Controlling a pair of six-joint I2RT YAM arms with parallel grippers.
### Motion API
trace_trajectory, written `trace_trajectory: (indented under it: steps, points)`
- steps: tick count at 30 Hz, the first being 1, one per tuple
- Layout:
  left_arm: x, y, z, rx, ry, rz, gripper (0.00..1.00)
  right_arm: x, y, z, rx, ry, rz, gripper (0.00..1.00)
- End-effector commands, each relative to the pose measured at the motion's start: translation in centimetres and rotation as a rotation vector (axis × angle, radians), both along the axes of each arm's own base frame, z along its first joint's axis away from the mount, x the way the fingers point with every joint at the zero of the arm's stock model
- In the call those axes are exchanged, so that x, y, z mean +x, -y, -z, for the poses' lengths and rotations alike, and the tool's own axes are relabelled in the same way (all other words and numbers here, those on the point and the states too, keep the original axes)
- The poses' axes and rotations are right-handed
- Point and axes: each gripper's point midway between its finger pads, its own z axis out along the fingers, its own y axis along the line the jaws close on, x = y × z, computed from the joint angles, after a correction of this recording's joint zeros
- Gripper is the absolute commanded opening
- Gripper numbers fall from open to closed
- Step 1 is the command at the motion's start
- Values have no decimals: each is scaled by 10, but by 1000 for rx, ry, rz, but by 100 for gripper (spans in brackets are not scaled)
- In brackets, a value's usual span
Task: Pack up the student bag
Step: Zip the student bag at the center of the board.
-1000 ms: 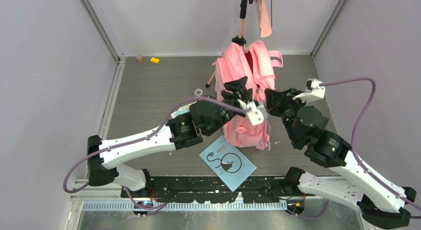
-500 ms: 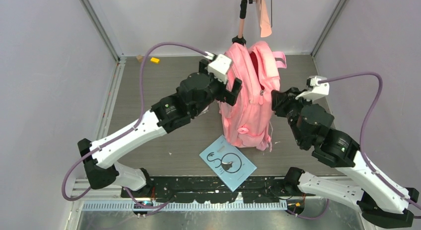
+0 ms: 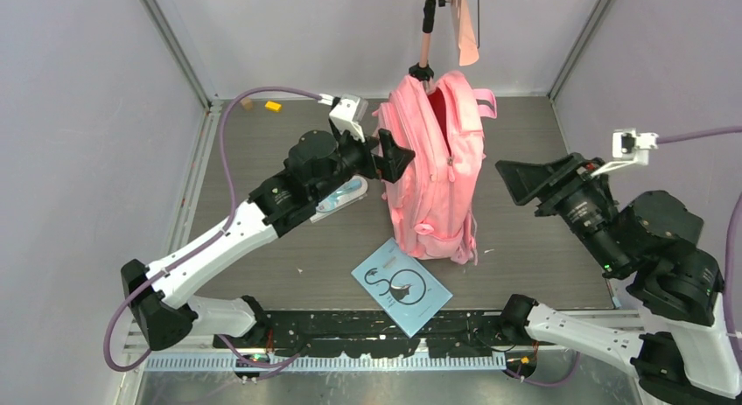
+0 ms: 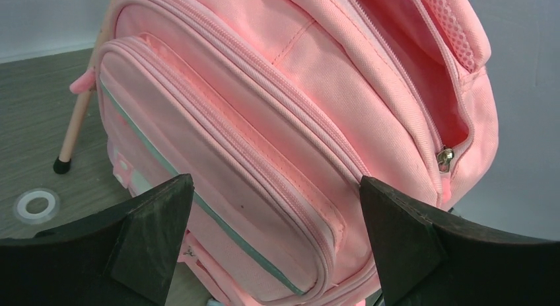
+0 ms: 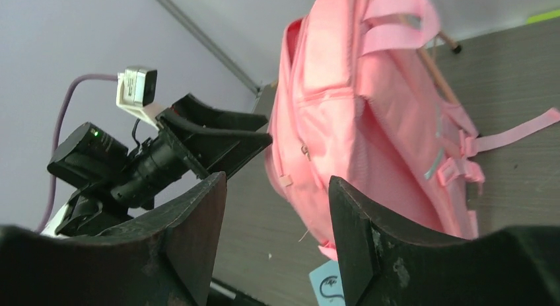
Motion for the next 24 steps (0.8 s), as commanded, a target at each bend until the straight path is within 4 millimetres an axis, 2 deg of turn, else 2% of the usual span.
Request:
trace_trajectory:
  steps: [1,4,7,9,15,19,24]
  points:
    - [-11,-8,2,-40,4,28,100,-3,-50,19,-28,-119,-177,64]
    - [-15,-16,2,-47,1,16,100,2,-68,25,-42,-151,-210,60]
    - [-18,-21,5,-66,-4,-1,100,11,-83,34,-79,-182,-221,53]
    - [-15,-23,9,-64,-7,-18,100,17,-88,40,-100,-196,-206,49]
    - [-8,-17,16,-56,-21,-11,100,36,-84,55,-163,-226,-103,45]
    - [-8,-15,7,-92,1,0,100,44,-80,65,-199,-248,-51,43]
    - [-9,-9,-2,-123,13,28,100,45,-72,67,-218,-248,-17,43]
